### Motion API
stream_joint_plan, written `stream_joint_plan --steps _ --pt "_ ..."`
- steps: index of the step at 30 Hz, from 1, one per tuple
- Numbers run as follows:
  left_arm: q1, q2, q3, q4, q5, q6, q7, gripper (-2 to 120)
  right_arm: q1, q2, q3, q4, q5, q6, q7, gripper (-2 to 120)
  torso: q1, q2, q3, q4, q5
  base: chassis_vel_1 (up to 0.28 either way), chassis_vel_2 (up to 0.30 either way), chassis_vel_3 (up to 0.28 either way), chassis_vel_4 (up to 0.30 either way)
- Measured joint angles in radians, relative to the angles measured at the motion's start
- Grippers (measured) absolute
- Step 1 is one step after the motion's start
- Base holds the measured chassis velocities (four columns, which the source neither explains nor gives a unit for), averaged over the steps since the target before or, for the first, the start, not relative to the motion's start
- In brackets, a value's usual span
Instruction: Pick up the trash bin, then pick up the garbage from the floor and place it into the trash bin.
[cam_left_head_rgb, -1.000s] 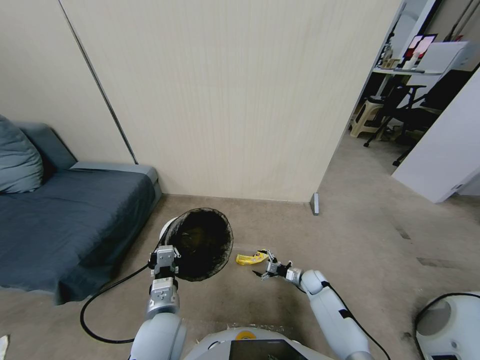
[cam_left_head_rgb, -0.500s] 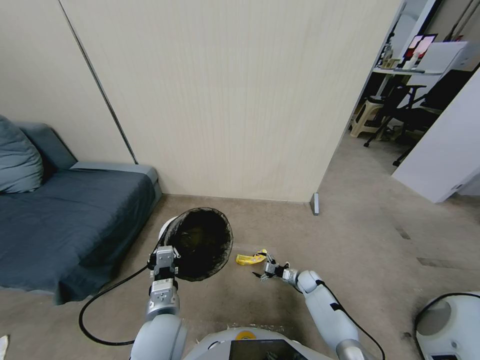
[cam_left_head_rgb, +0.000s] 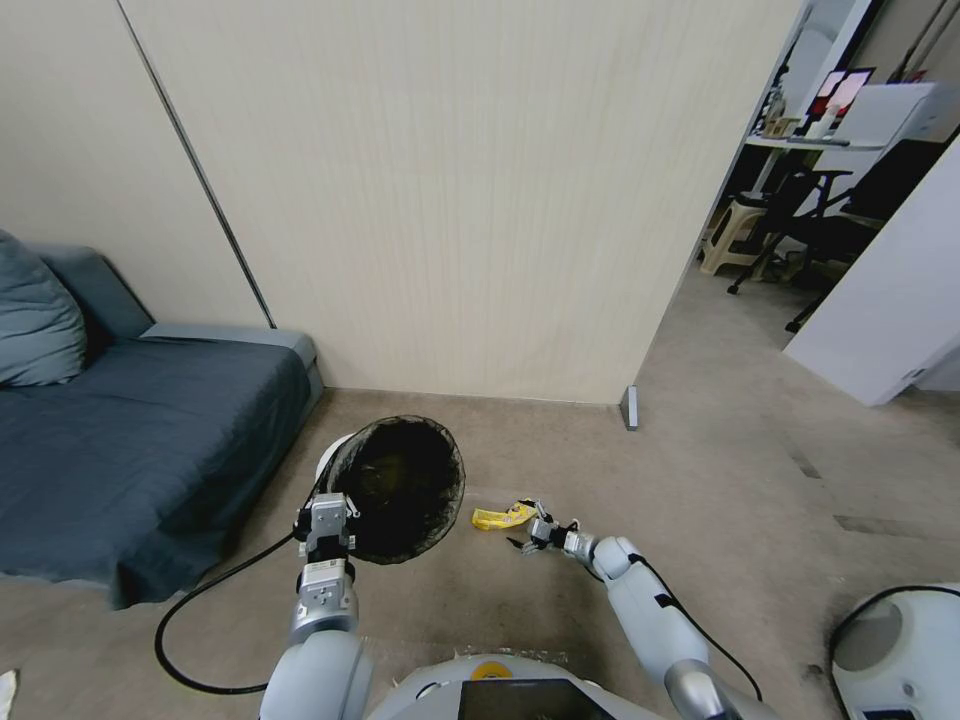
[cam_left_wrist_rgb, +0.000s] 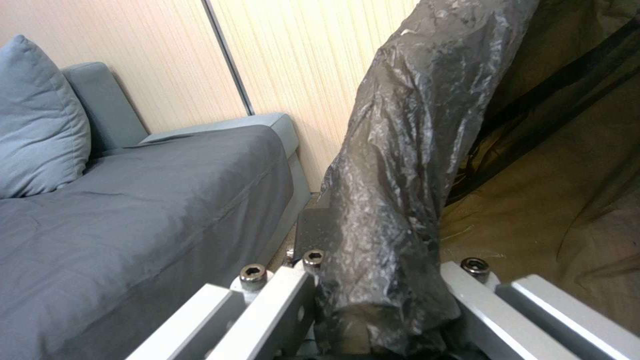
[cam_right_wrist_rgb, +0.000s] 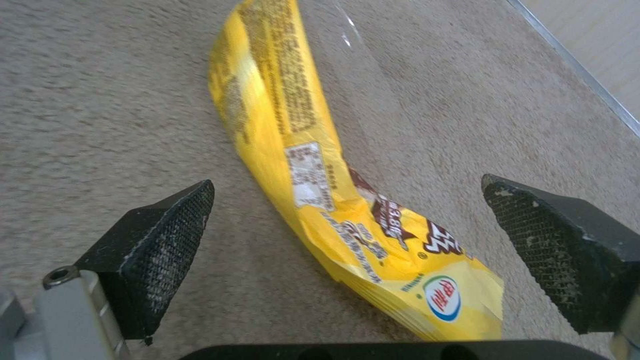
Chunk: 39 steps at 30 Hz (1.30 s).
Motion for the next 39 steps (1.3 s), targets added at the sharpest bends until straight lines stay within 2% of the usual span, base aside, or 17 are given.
stream_joint_plan --steps 17,19,20,23,24,27,29,32,33,35,37,39 --pt "0.011 -0.005 0.005 0.014 0.014 -0.008 -0.004 1 0.14 0.03 -0.013 -0.178 0.017 -0.001 0.05 98 0.0 0.0 0.0 0.0001 0.0 0.0 0.0 0.0 0.0" --pt "0.016 -0.007 0.009 0.016 0.017 -0.012 -0.007 1 0.155 0.037 -0.012 -0.209 0.027 -0.003 0.062 91 0.0 0.0 0.0 0.0001 0.0 0.0 0.0 0.0 0.0" --pt "0.016 -0.007 0.009 0.016 0.017 -0.012 -0.007 1 0.155 0.037 -0.012 -0.209 0.027 -0.003 0.062 91 0.0 0.0 0.0 0.0001 0.0 0.0 0.0 0.0 0.0" --pt "0.019 -0.008 0.008 0.015 0.018 -0.013 -0.008 1 0.161 0.04 -0.01 -0.225 0.03 -0.005 0.066 76 0.0 0.0 0.0 0.0001 -0.0001 0.0 0.0 0.0 0.0" --pt "0.019 -0.008 0.008 0.015 0.018 -0.013 -0.008 1 0.161 0.04 -0.01 -0.225 0.03 -0.005 0.066 76 0.0 0.0 0.0 0.0001 -0.0001 0.0 0.0 0.0 0.0" --pt "0.019 -0.008 0.008 0.013 0.018 -0.013 -0.008 1 0.16 0.041 -0.01 -0.228 0.031 -0.007 0.066 61 0.0 0.0 0.0 0.0 -0.0001 0.0 0.0 0.0 0.0" --pt "0.019 -0.008 0.009 0.013 0.018 -0.013 -0.008 1 0.16 0.041 -0.01 -0.228 0.031 -0.008 0.066 57 0.0 0.0 0.0 0.0 -0.0001 0.0 0.0 0.0 0.0" --pt "0.019 -0.008 0.01 0.013 0.019 -0.014 -0.008 1 0.16 0.043 -0.01 -0.234 0.031 -0.01 0.066 43 0.0 0.0 0.0 0.0001 0.0 0.0 0.0 0.0 0.0" --pt "0.019 -0.008 0.01 0.013 0.019 -0.014 -0.008 1 0.16 0.043 -0.01 -0.234 0.031 -0.01 0.066 43 0.0 0.0 0.0 0.0001 0.0 0.0 0.0 0.0 0.0" --pt "0.019 -0.008 0.008 0.012 0.019 -0.013 -0.008 1 0.162 0.044 -0.01 -0.243 0.031 -0.01 0.066 32 0.0 0.0 0.0 0.0 0.0 0.0 0.0 0.0 0.0" --pt "0.019 -0.008 0.008 0.012 0.019 -0.013 -0.008 1 0.163 0.045 -0.01 -0.245 0.031 -0.01 0.066 29 0.0 0.0 0.0 0.0 0.0 0.0 0.0 0.0 0.0" --pt "0.02 -0.008 0.008 0.011 0.019 -0.013 -0.008 1 0.163 0.046 -0.01 -0.248 0.032 -0.01 0.066 19 0.0 0.0 0.0 0.0 0.0 0.0 0.0 0.0 0.0"
